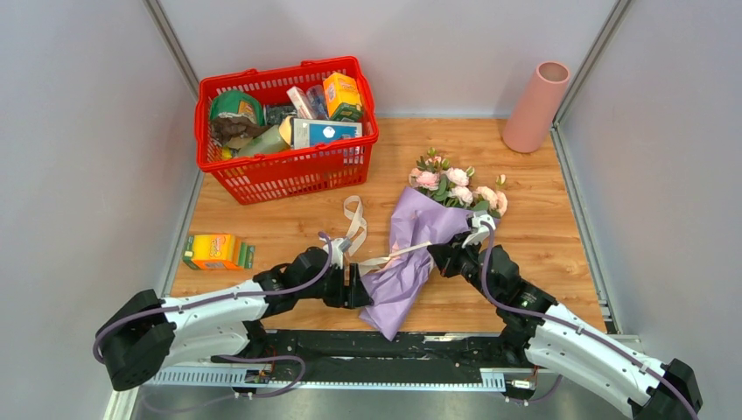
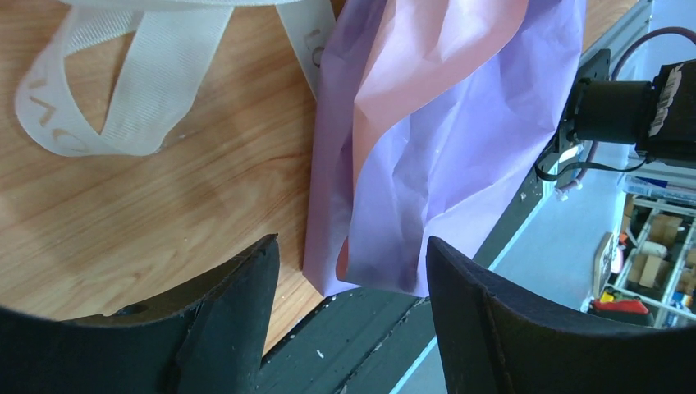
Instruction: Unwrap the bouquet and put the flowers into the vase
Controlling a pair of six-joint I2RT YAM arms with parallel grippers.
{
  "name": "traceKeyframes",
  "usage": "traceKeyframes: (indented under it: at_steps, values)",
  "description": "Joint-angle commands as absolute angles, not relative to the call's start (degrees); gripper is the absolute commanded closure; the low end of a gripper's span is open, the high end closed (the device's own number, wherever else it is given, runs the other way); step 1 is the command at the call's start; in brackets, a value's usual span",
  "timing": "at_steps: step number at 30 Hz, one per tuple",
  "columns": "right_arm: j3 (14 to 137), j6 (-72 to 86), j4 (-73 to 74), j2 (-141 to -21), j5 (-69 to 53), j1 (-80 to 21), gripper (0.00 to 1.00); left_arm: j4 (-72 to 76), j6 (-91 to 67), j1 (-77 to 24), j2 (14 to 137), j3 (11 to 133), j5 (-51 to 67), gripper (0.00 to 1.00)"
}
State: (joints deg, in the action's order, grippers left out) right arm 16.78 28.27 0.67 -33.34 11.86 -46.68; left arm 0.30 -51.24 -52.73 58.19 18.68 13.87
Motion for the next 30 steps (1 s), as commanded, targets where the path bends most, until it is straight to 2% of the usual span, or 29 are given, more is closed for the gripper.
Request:
traceKeyframes:
  at_steps: [1, 9, 14, 16, 18, 21, 22, 23, 24, 30]
  values:
    - [18.4, 29.6, -0.5, -32.8, 11.5, -46.4, 1.00, 9.1, -54.3, -54.0, 59.3, 16.6, 14.7, 0.26]
    - [17.6, 30.5, -0.6, -32.5, 11.9, -46.5, 1.00, 10.7, -56.7, -59.1, 65.2, 16.3, 9.4, 0.26]
    - [17.3, 30.8, -0.6, -31.6, 12.0, -46.5, 1.00, 11.8, -57.4, -61.4, 70.2, 17.4, 8.5, 0.32]
    - [17.2, 30.8, -0.6, -31.4, 12.0, -46.4, 1.00, 11.0, -57.2, -62.1, 70.9, 18.3, 7.1, 0.40]
    - [17.1, 30.8, -0.7, -31.3, 12.5, -46.5, 1.00, 9.7, -57.4, -62.4, 70.6, 19.1, 6.1, 0.52]
    - [17.0, 31.4, -0.8, -31.7, 14.7, -46.5, 1.00, 6.4, -58.0, -62.5, 68.8, 20.5, 3.0, 0.79]
    - [17.0, 31.6, -0.8, -32.0, 15.6, -46.5, 1.00, 4.7, -58.0, -62.5, 67.4, 20.8, 2.3, 0.83]
    - [16.9, 32.0, -0.8, -32.3, 17.2, -46.5, 1.00, 2.3, -58.2, -62.5, 66.5, 21.7, 0.4, 0.93]
    - [16.6, 32.4, -0.7, -32.5, 19.1, -46.4, 1.00, 0.8, -58.8, -62.5, 65.1, 22.1, -2.2, 0.98]
    - [16.9, 38.8, 6.7, -31.8, 34.3, -44.4, 1.00, -12.4, -63.1, -62.5, 60.2, 26.2, -11.8, 1.00]
